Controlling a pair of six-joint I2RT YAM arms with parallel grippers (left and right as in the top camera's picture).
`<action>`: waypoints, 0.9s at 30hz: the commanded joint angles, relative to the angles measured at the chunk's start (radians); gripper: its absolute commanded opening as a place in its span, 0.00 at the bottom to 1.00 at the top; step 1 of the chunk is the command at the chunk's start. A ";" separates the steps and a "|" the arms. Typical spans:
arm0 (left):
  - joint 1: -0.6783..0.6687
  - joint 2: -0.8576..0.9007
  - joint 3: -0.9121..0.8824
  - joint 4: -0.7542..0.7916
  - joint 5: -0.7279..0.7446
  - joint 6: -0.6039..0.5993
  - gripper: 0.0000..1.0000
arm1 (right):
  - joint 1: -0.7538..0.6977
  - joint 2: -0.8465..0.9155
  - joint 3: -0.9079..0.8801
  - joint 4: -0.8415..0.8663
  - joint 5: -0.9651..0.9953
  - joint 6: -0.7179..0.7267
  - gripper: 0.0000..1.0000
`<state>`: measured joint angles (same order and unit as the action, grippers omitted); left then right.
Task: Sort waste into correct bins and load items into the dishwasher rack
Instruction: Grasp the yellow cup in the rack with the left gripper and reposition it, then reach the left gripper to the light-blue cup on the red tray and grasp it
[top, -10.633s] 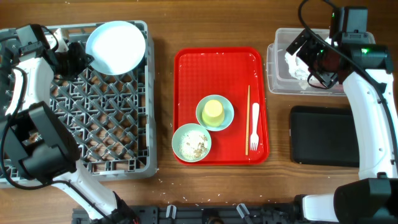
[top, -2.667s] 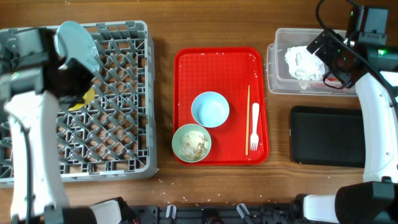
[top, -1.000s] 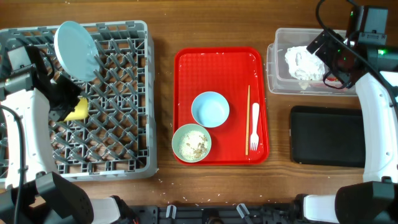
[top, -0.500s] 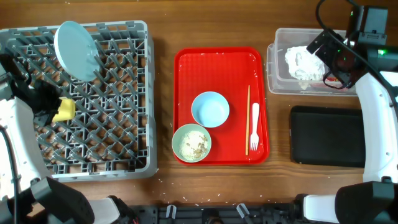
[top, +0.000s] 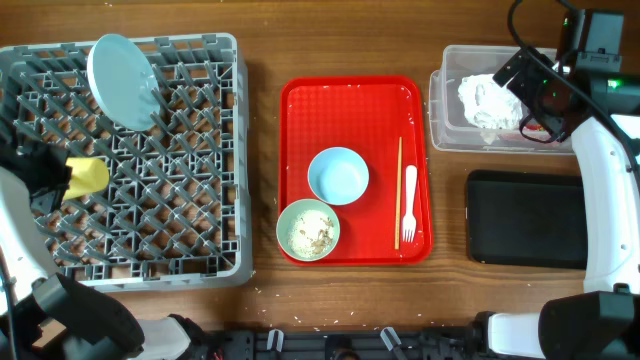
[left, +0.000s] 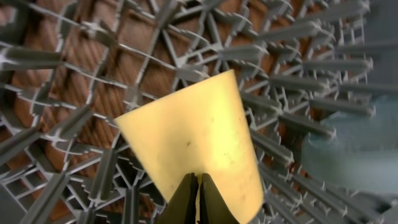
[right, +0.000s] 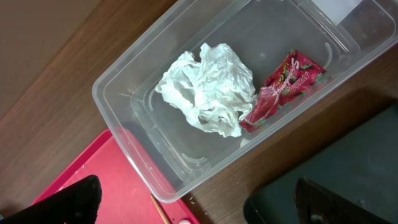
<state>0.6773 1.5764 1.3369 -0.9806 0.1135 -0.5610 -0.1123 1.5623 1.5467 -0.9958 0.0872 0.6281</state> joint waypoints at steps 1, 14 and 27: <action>0.065 0.024 0.008 0.016 0.063 -0.055 0.04 | 0.002 0.006 0.003 0.001 0.010 0.002 1.00; 0.029 -0.048 0.008 0.037 -0.025 0.014 0.04 | 0.002 0.006 0.003 0.001 0.010 0.001 1.00; 0.042 -0.095 0.010 -0.003 0.289 0.055 0.04 | 0.002 0.006 0.003 0.001 0.010 0.002 1.00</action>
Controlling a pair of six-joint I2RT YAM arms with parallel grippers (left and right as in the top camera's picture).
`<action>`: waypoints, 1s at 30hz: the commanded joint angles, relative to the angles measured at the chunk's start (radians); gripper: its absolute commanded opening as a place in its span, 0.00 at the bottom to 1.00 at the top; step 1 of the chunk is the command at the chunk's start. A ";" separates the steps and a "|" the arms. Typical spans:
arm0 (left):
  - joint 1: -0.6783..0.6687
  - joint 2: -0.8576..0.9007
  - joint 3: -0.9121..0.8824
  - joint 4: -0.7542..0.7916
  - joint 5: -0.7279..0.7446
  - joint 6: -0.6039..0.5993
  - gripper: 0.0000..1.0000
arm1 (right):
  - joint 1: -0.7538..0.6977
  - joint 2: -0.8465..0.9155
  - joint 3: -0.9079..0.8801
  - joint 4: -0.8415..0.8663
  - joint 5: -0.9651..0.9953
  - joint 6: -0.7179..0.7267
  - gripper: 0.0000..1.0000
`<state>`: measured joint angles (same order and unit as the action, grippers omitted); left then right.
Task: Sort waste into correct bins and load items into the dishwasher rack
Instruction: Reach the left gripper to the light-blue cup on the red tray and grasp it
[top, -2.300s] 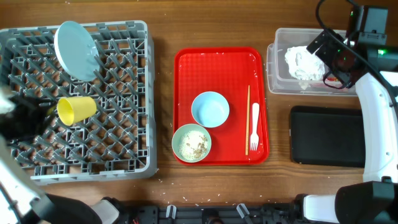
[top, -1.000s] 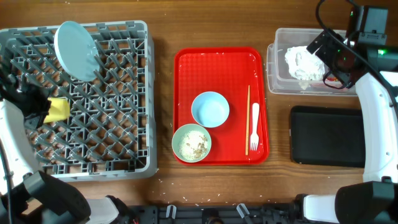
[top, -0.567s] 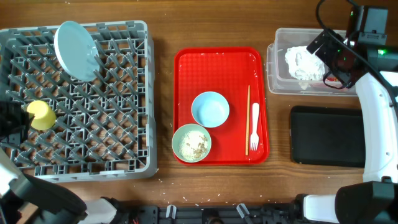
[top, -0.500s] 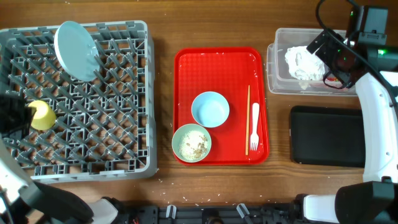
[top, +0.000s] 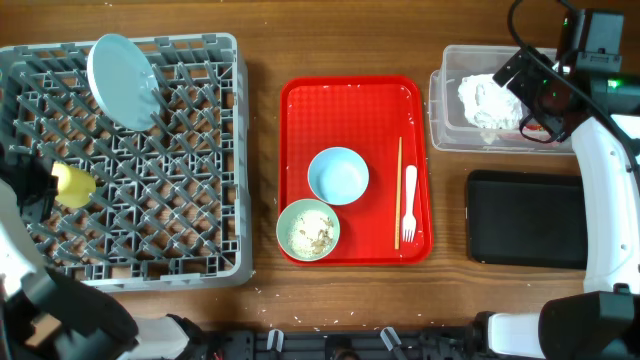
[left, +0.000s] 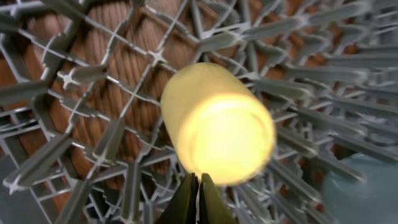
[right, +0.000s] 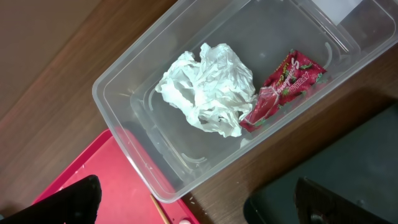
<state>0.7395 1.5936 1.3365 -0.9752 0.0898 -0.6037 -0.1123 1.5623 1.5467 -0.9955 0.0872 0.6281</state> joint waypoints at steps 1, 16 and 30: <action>-0.058 -0.154 0.010 -0.012 0.472 0.160 0.04 | 0.002 0.006 0.003 0.000 0.010 0.002 1.00; -1.487 0.229 0.010 0.443 -0.083 0.268 0.74 | 0.002 0.006 0.003 0.000 0.010 0.001 1.00; -1.593 0.372 0.010 0.374 -0.173 0.278 0.27 | 0.002 0.006 0.003 0.000 0.010 0.002 1.00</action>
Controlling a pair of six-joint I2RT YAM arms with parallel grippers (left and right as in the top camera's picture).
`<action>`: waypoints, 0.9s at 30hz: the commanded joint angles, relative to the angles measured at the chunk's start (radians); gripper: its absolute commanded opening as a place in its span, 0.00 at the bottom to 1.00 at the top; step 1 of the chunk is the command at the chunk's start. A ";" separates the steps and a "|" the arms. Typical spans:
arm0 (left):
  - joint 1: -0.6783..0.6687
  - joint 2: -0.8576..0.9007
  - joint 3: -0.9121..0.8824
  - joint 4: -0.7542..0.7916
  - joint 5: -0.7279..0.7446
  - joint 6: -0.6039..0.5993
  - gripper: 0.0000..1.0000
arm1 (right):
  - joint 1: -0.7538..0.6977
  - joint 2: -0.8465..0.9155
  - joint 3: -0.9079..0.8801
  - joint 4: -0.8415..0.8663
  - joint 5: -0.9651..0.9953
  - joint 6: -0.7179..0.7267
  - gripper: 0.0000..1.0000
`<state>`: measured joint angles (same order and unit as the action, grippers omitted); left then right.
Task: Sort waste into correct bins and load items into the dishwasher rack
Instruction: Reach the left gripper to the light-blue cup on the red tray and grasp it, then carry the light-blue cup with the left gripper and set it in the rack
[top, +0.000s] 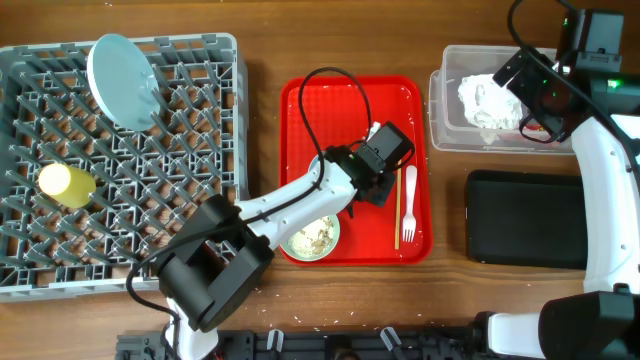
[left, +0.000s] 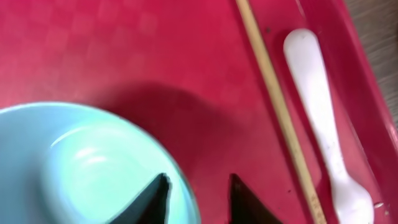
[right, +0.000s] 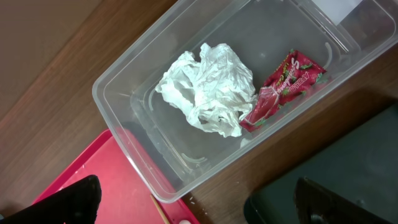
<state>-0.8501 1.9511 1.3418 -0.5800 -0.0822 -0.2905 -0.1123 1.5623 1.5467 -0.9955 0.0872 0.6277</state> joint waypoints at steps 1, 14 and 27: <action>-0.004 0.014 0.005 -0.037 0.022 -0.035 0.26 | 0.002 0.006 0.003 0.000 0.010 0.002 1.00; 0.035 -0.145 0.071 -0.124 0.085 -0.087 0.04 | 0.002 0.006 0.003 0.000 0.010 0.002 1.00; 0.829 -0.527 0.070 -0.397 0.690 -0.074 0.04 | 0.002 0.006 0.003 0.000 0.010 0.002 1.00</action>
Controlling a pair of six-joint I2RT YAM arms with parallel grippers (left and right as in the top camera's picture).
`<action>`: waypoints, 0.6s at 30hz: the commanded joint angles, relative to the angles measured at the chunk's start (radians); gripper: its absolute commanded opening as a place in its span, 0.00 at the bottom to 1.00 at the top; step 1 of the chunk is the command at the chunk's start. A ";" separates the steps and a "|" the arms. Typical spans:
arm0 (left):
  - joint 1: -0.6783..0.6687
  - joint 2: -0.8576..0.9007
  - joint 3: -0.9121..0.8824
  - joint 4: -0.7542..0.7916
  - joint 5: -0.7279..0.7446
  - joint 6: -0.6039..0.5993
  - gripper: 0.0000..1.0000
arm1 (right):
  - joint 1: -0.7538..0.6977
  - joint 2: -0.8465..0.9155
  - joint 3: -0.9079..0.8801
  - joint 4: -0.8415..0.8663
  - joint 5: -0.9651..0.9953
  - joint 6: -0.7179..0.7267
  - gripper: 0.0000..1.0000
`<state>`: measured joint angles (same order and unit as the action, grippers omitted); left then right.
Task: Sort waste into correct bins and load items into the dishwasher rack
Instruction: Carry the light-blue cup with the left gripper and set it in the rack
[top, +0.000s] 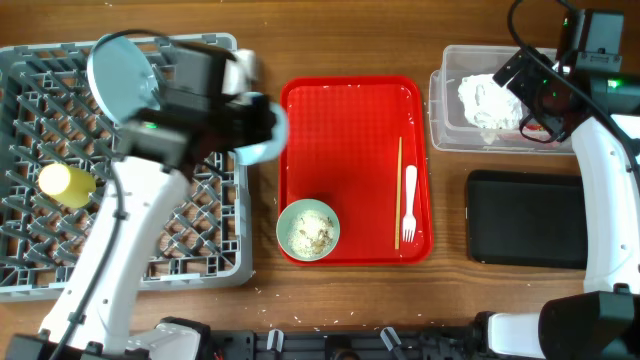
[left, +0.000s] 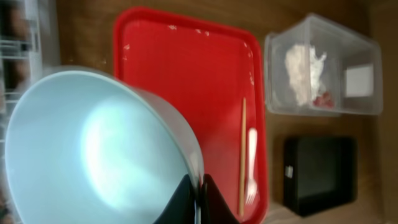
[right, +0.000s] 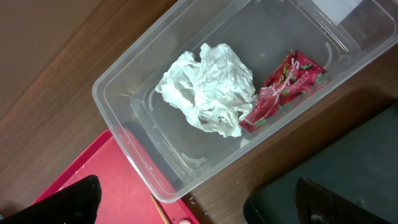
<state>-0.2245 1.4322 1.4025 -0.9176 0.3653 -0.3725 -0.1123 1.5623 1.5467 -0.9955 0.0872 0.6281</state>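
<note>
My left gripper (top: 248, 120) is shut on the rim of a light blue bowl (top: 268, 140), held in the air between the grey dish rack (top: 200, 250) and the red tray (top: 350, 120). In the left wrist view the bowl (left: 93, 143) fills the left side, pinched by the gripper (left: 198, 199). On the tray lie a dirty bowl (top: 308, 228), a chopstick (top: 399, 190) and a white fork (top: 409, 205). My right gripper (right: 196, 186) hangs open over the clear bin (right: 130, 112), which holds crumpled paper (right: 208, 87) and a red wrapper (right: 283, 87).
In the rack a yellow cup (top: 65, 183) lies at the left and a blue plate (top: 120, 80) stands at the back. A black bin (top: 525, 218) sits right of the tray, below the clear bin (top: 445, 100).
My left gripper was open astride the blue bowl's rim on the tray. Now it is shut on that rim and holds the bowl up by the rack's right edge. The right arm is unmoved.
My left gripper held the yellow cup over the rack's left side, then held it turned, end toward the camera. Then the cup lay in the rack and the gripper was open at the blue bowl on the tray. Now the bowl is held beside the rack.
</note>
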 joint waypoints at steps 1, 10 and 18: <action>0.309 0.002 0.009 -0.098 0.323 0.045 0.04 | 0.002 0.006 0.003 0.000 0.010 0.002 1.00; 0.944 0.066 -0.207 -0.159 0.906 0.373 0.04 | 0.002 0.006 0.003 0.000 0.010 0.001 1.00; 0.993 0.273 -0.296 -0.090 1.028 0.372 0.04 | 0.002 0.006 0.003 0.000 0.010 0.001 1.00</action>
<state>0.7654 1.6787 1.1095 -1.0004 1.3640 -0.0265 -0.1123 1.5623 1.5467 -0.9955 0.0872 0.6281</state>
